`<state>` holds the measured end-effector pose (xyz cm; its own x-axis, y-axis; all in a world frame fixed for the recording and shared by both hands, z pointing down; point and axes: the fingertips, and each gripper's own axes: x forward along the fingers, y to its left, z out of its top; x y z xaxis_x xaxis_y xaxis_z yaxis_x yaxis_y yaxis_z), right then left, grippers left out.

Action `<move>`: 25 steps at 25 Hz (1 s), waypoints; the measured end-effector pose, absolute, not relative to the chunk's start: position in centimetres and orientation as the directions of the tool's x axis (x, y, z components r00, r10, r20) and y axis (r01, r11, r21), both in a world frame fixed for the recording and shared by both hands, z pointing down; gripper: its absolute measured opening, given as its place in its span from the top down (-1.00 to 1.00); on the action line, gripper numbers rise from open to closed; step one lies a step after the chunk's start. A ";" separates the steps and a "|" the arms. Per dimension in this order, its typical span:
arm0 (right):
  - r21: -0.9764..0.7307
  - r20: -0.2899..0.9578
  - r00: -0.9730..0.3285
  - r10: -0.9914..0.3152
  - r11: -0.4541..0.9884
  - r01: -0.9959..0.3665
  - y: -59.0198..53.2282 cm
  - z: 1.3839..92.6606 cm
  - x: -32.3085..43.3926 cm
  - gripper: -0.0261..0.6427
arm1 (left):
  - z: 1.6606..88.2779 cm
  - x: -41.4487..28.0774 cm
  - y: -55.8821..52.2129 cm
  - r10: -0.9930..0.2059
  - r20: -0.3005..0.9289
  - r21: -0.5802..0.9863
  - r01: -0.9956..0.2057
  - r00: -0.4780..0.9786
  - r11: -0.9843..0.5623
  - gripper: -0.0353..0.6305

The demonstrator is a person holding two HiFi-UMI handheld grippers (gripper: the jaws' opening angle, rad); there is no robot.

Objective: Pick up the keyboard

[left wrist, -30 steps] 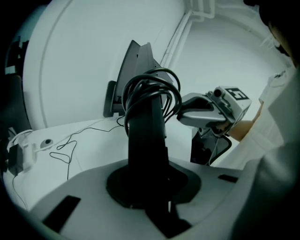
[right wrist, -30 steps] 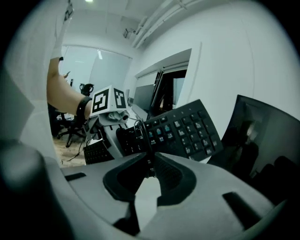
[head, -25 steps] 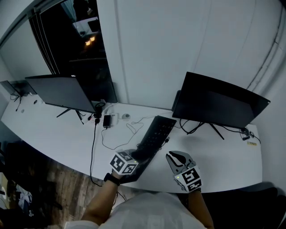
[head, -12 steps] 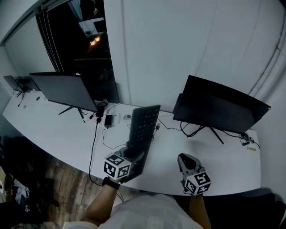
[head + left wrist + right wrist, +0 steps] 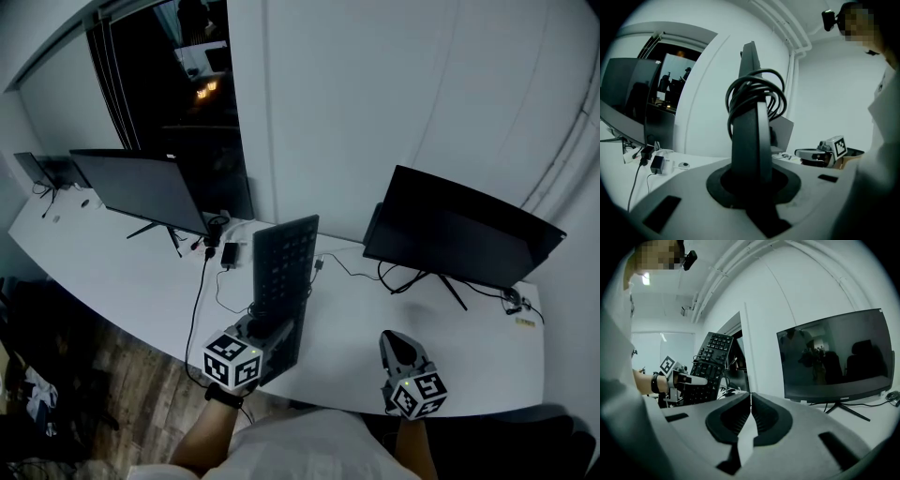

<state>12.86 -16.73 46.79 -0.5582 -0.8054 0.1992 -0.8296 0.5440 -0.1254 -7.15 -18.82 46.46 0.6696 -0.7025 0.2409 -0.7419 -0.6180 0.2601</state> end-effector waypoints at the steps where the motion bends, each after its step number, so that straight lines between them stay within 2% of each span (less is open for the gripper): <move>1: -0.127 0.195 -0.555 -0.809 0.540 -0.832 -16.6 46.6 13.1 0.91 | 46.1 -7.3 -18.6 -0.708 0.232 0.260 -0.744 0.667 -0.615 0.71; 10: -0.100 0.195 -0.527 -0.827 0.517 -0.850 -16.2 46.2 13.8 0.92 | 44.1 -9.1 -17.3 -0.750 0.180 0.275 -0.764 0.637 -0.583 0.71; 25: -0.065 0.205 -0.537 -0.818 0.536 -0.842 -17.1 46.0 12.6 0.92 | 44.3 -11.0 -17.9 -0.766 0.169 0.301 -0.773 0.620 -0.559 0.71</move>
<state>12.63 -17.13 45.95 -0.5368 -0.8185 0.2049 -0.8418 0.5359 -0.0647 -11.00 -17.91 44.33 0.6197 -0.7665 0.1689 -0.7729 -0.5586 0.3009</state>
